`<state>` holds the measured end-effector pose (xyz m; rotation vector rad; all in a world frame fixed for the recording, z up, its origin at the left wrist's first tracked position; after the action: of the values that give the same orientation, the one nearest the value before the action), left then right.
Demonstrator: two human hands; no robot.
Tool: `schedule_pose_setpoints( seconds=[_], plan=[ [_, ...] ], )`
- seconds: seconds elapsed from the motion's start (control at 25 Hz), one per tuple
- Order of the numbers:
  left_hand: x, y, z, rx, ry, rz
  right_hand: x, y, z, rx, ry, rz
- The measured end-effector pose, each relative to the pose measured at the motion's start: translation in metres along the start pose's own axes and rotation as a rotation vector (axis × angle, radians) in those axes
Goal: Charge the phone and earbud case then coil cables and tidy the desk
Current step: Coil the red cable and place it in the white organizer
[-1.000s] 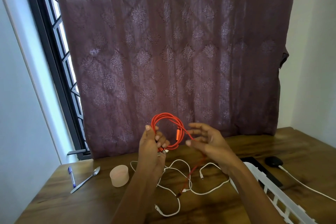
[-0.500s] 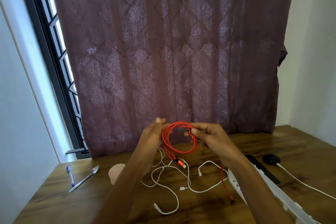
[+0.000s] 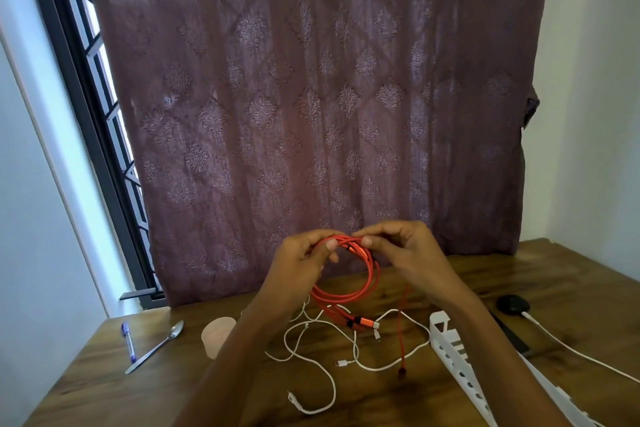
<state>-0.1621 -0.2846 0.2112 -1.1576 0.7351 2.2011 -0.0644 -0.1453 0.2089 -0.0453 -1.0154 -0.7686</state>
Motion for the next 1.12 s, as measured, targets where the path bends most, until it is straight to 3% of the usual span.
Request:
schedule_pose_setpoints(
  seconds=[0.24, 0.44, 0.6, 0.76, 0.92, 1.0, 1.12],
  plan=[
    [0.012, -0.01, -0.004, -0.171, 0.143, -0.412, -0.011, -0.003, -0.008, -0.146, -0.028, 0.127],
    [0.021, -0.021, -0.009, -0.338, 0.126, -0.366, -0.02, -0.01, -0.017, -0.072, -0.239, 0.271],
    [0.025, -0.03, -0.01, -0.397, 0.07, -0.231, -0.019, -0.013, -0.022, -0.062, -0.236, 0.234],
    [0.028, -0.034, -0.008, -0.258, 0.153, -0.121, -0.022, -0.009, -0.022, -0.061, -0.293, 0.267],
    [0.021, -0.03, 0.0, 0.034, -0.016, 0.233, -0.023, -0.01, -0.021, -0.036, -0.322, 0.25],
    [0.017, -0.032, 0.003, 0.105, -0.053, 0.37, -0.022, -0.011, -0.019, -0.017, -0.303, 0.237],
    [0.015, -0.031, -0.002, 0.074, -0.015, 0.217, -0.021, -0.008, -0.016, -0.011, -0.285, 0.28]
  ],
)
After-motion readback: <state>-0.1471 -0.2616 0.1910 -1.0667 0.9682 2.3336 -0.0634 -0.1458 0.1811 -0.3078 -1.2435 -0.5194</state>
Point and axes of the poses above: each hand's wrist, its own z-axis towards the middle knuckle, its own y-axis out of the back of the hand, x = y × z, the point moved 2 cm from there along z, towards the middle knuckle, and after that the axes turned 8 degrees about -z, right-handed, at the moved point
